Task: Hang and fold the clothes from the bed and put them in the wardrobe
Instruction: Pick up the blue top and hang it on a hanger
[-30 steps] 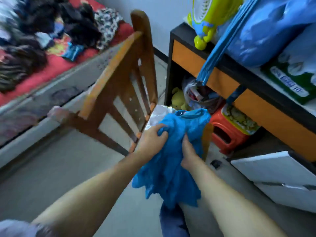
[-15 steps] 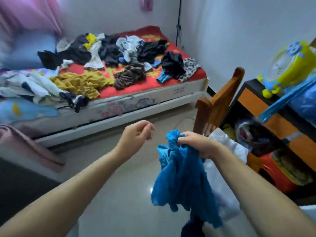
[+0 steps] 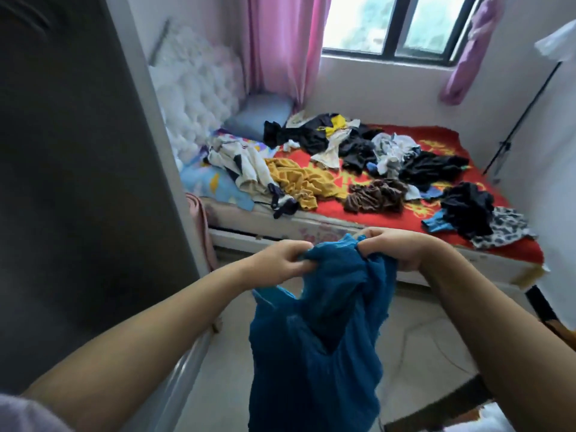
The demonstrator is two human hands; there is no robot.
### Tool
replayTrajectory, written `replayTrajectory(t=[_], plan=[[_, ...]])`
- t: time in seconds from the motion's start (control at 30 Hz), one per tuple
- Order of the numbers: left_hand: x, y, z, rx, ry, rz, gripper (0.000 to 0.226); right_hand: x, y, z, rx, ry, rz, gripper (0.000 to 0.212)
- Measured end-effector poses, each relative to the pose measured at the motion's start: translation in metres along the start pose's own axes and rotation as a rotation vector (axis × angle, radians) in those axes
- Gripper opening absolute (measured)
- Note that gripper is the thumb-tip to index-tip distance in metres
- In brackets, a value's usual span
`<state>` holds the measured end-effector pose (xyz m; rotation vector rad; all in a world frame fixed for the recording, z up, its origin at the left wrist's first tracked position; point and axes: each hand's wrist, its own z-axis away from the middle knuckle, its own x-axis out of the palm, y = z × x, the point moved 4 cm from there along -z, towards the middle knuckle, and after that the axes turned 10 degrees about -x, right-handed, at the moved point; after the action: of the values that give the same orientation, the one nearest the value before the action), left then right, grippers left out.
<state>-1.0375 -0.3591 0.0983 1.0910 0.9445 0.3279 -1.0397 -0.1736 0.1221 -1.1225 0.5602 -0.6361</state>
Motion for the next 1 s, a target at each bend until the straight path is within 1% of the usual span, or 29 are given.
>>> replayTrajectory(t=[0.03, 0.07, 0.1, 0.13, 0.17, 0.2, 0.23, 0.27, 0.3, 0.33, 0.37, 0.4, 0.43, 0.5, 0.53, 0.6, 0.67, 0.73, 0.8, 0.87, 0.93, 1.0], plan=[[-0.015, -0.004, 0.001, -0.018, 0.130, 0.006, 0.015, -0.010, 0.004, -0.012, 0.025, 0.028, 0.028, 0.020], [-0.030, -0.007, 0.002, -0.038, 0.249, 0.038, 0.019, -0.019, 0.007, -0.025, 0.049, 0.056, 0.100, 0.027], [-0.043, -0.007, 0.004, -0.054, 0.335, 0.076, 0.023, -0.025, 0.008, -0.036, 0.055, 0.069, 0.217, 0.028], [-0.054, -0.008, 0.005, -0.060, 0.388, 0.101, 0.024, -0.028, 0.007, -0.047, 0.047, 0.057, 0.343, 0.024], [-0.062, -0.006, 0.005, -0.057, 0.411, 0.104, 0.023, -0.027, 0.004, -0.058, 0.032, 0.017, 0.423, 0.022], [-0.067, -0.003, 0.004, -0.054, 0.411, 0.092, 0.021, -0.021, -0.002, -0.069, -0.001, -0.023, 0.441, 0.032], [-0.070, 0.000, 0.001, -0.053, 0.401, 0.073, 0.020, -0.013, -0.011, -0.079, -0.065, -0.051, 0.400, 0.047], [-0.072, 0.002, -0.003, -0.057, 0.407, 0.059, 0.020, -0.003, -0.022, -0.089, -0.142, -0.089, 0.347, 0.056], [-0.074, 0.003, -0.006, -0.063, 0.432, 0.059, 0.019, 0.009, -0.033, -0.098, -0.214, -0.121, 0.353, 0.054], [-0.078, 0.003, -0.008, -0.074, 0.476, 0.083, 0.018, 0.019, -0.043, -0.106, -0.270, -0.130, 0.415, 0.044], [-0.083, 0.001, -0.008, -0.089, 0.533, 0.127, 0.017, 0.026, -0.053, -0.114, -0.313, -0.101, 0.508, 0.031], [-0.089, -0.002, -0.006, -0.107, 0.582, 0.178, 0.018, 0.028, -0.061, -0.123, -0.350, -0.036, 0.572, 0.022], [-0.096, -0.005, -0.003, -0.124, 0.623, 0.224, 0.023, 0.027, -0.069, -0.130, -0.375, 0.039, 0.576, 0.020], [-0.111, -0.013, 0.010, -0.174, 0.662, 0.301, 0.038, 0.023, -0.084, -0.144, -0.418, 0.137, 0.476, 0.026], [-0.117, -0.019, 0.018, -0.210, 0.651, 0.343, 0.044, 0.024, -0.091, -0.148, -0.446, 0.143, 0.400, 0.027], [-0.120, -0.035, 0.036, -0.327, 0.565, 0.395, 0.049, 0.027, -0.105, -0.160, -0.537, 0.101, 0.254, 0.030], [-0.117, -0.052, 0.057, -0.441, 0.482, 0.327, 0.037, 0.031, -0.120, -0.170, -0.631, 0.067, 0.139, 0.041], [-0.114, -0.070, 0.077, -0.520, 0.480, 0.295, 0.027, 0.035, -0.131, -0.183, -0.674, 0.042, 0.029, 0.048], [-0.115, -0.085, 0.094, -0.577, 0.541, 0.310, 0.028, 0.040, -0.141, -0.194, -0.689, 0.006, -0.091, 0.051], [-0.119, -0.095, 0.109, -0.598, 0.577, 0.291, 0.025, 0.045, -0.150, -0.207, -0.690, 0.005, -0.166, 0.048], [-0.131, -0.105, 0.124, -0.652, 0.666, 0.142, 0.024, 0.048, -0.158, -0.221, -0.689, 0.057, -0.224, 0.045], [-0.153, -0.115, 0.141, -0.756, 0.856, -0.044, 0.029, 0.048, -0.161, -0.236, -0.633, 0.130, -0.278, 0.037]])
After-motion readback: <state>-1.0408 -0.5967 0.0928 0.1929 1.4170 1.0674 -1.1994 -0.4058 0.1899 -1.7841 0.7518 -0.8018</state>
